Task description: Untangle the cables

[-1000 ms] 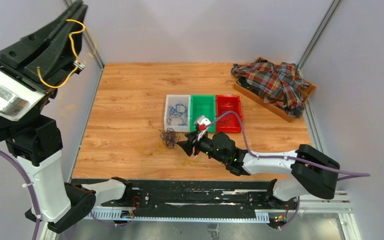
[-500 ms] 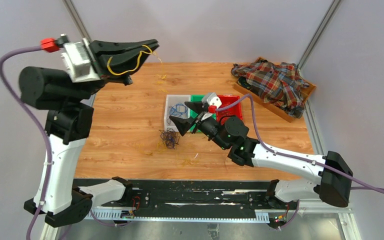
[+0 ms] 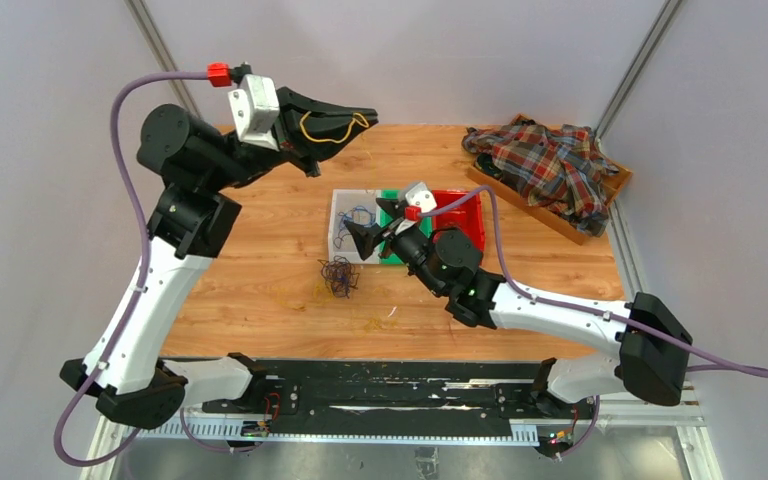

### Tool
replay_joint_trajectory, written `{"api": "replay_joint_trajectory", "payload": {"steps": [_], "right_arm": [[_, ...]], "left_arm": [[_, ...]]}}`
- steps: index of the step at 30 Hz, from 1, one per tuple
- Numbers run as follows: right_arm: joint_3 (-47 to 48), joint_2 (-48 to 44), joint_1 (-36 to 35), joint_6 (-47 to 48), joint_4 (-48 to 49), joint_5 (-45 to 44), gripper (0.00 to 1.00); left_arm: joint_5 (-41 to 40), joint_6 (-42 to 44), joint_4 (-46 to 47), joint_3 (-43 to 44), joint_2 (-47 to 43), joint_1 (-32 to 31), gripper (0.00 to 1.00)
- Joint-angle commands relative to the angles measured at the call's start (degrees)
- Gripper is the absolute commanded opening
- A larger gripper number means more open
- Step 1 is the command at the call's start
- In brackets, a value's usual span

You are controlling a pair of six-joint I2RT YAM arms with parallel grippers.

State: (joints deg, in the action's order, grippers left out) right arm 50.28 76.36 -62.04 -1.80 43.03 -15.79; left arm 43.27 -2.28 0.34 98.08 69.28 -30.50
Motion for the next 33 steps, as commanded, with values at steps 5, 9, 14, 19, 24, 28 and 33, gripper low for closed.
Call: {"api": "replay_joint_trajectory", "payload": {"steps": [5,9,14,19,24,28,33], "right_arm": [[-6.91,-7.98,4.88,-0.92,-3.95,-11.39,0.72],[-12.35,-13.08,8.83,-2.34,-9.44,-18.09,0.72],[-15.96,-17.53,14.91,-9.49,-20.48,-21.28,0.72],[-19.96,-22.76,17.31,-11.47,-24.21,-22.95,0.69],[-21.70,-27.24,17.97,-12.52,-28.09,-24.25,0.68],[-22.80,-29.82,18.09,-13.78,-29.92,-24.52,0.67],[-22.96,-31.29,18.33,-13.97,-31.33,-24.86,0.67]], "left_arm": [[-3.47,3.65,-0.25,-7.01,2.26,-3.24,0.00],[-5.64,5.31,-0.25,-7.68,6.36,-3.69,0.00],[-7.15,7.28,-0.34,-5.37,12.99,-3.69,0.00],[-7.40,7.61,-0.31,-1.42,19.22,-3.98,0.01],[-8.04,9.54,-1.49,0.46,23.95,-3.96,0.00],[-8.39,9.58,-1.52,1.53,26.57,-4.03,0.00],[-9.18,9.06,-2.28,3.01,29.17,-4.36,0.00]]}}
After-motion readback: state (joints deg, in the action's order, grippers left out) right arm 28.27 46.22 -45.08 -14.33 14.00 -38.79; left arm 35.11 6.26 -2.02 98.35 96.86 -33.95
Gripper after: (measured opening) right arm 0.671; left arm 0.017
